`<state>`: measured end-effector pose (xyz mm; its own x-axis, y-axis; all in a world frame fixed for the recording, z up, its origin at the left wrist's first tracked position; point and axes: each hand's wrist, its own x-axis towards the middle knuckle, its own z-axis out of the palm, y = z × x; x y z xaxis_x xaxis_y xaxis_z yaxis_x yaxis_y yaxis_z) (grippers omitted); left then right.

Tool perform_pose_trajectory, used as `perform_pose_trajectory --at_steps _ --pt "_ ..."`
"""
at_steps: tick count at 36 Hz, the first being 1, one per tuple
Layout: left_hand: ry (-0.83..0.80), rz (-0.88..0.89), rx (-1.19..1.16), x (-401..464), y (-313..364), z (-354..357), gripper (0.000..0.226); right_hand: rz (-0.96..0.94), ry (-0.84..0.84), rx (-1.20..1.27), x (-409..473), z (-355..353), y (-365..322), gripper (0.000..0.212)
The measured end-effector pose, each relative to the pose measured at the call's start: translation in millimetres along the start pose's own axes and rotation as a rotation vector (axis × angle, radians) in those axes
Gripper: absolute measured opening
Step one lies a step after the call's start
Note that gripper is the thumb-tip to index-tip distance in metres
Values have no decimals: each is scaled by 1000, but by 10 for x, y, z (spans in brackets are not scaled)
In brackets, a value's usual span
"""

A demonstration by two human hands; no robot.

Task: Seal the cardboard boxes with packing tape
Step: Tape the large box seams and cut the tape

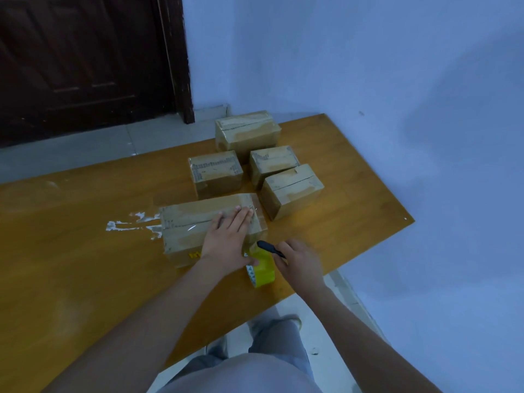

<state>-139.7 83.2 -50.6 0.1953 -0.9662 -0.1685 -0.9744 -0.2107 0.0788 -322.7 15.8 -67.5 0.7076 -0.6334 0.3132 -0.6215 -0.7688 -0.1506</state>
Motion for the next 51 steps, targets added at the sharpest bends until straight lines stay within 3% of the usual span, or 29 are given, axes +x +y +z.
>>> perform_pose_trajectory --at_steps 8,18,22,26,28,32,37,42,48,51 --pt "-2 -4 -5 -2 4 6 117 105 -17 -8 -12 51 -42 17" --pt "2 -7 -10 7 1 29 118 624 -342 60 24 229 308 13" --pt "-7 -8 -6 4 10 17 118 701 -459 111 -4 407 284 10" --pt "-12 -14 -6 6 16 15 119 717 -438 107 -18 513 224 6" --pt "-16 -14 -5 5 17 16 119 738 -347 214 -4 541 209 10" --pt "-21 -14 3 8 21 13 119 712 -204 814 109 441 91 32" --pt "-14 -15 0 -4 30 -19 118 643 -417 1195 257 289 -11 21" --pt "-19 -14 -27 -11 33 -15 116 655 -532 1226 281 259 -11 15" --pt "47 -40 -156 34 7 24 117 674 -478 1267 197 187 -70 10" --pt "98 -91 -180 58 33 18 100 697 -451 1251 151 196 -92 14"
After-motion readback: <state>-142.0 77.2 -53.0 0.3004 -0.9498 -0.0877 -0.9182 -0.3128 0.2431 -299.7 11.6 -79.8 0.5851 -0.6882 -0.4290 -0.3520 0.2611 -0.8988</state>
